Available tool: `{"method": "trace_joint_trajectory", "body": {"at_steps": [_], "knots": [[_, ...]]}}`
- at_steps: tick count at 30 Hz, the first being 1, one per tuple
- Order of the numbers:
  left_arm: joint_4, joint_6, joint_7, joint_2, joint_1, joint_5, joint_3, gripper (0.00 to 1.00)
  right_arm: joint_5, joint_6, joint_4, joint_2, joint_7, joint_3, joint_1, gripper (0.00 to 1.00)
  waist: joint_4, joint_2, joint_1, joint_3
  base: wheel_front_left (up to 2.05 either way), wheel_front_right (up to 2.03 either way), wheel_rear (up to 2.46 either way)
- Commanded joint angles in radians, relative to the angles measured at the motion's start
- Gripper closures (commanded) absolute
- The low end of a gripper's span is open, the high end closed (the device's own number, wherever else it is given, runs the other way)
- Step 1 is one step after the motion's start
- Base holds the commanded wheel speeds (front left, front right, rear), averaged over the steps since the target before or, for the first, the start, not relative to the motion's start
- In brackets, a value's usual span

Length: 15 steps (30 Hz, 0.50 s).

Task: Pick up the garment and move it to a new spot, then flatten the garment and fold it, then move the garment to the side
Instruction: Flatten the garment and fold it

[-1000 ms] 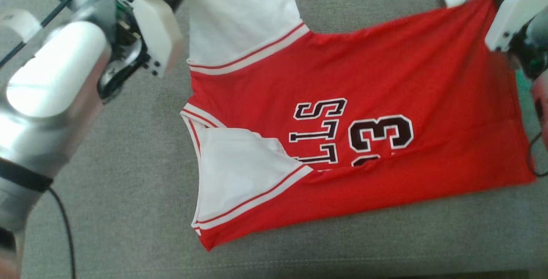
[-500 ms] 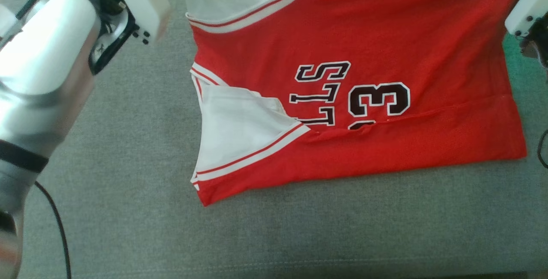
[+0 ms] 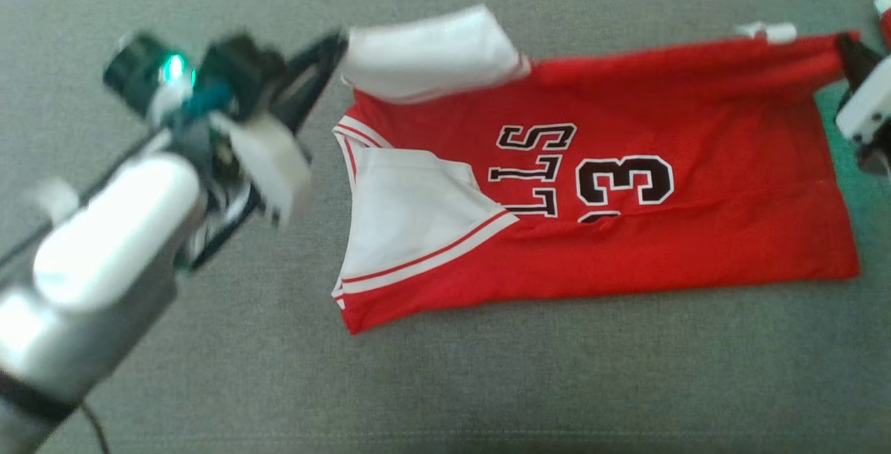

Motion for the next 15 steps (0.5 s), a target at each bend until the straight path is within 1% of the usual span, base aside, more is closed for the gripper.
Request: {"method": "trace_joint_trajectory", "body": {"at_steps": [1,5,8,12,15], "knots": [[-0.045,0.017,0.005,0.059,-0.014,-0.002,0.040,1.00,0.013,0.007,-0.041,-0.026,-0.005,0.012,0.023,1.00,0.003,-0.0001,0.0000,-0.010,0.00,0.00,0.00],[-0.173,0.089,0.022,0.120,0.090,-0.002,0.030,1.00,0.046,0.007,-0.107,-0.057,-0.001,0.022,0.109,1.00,0.004,-0.0001,0.0000,-0.026,0.00,0.00,0.00],[-0.242,0.133,0.029,0.150,0.158,-0.003,0.018,1.00,0.061,0.007,-0.147,-0.078,0.005,0.026,0.174,1.00,0.006,-0.0001,0.0000,-0.036,0.00,0.00,0.00],[-0.287,0.168,0.041,0.166,0.231,-0.014,-0.003,1.00,0.053,0.007,-0.189,-0.100,0.014,0.031,0.254,1.00,0.006,-0.0001,0.0000,-0.044,0.00,0.00,0.00],[-0.299,0.190,0.046,0.172,0.268,-0.010,-0.020,1.00,0.047,0.007,-0.207,-0.098,0.024,0.026,0.297,1.00,0.004,-0.0001,0.0000,-0.046,0.00,0.00,0.00]]}}
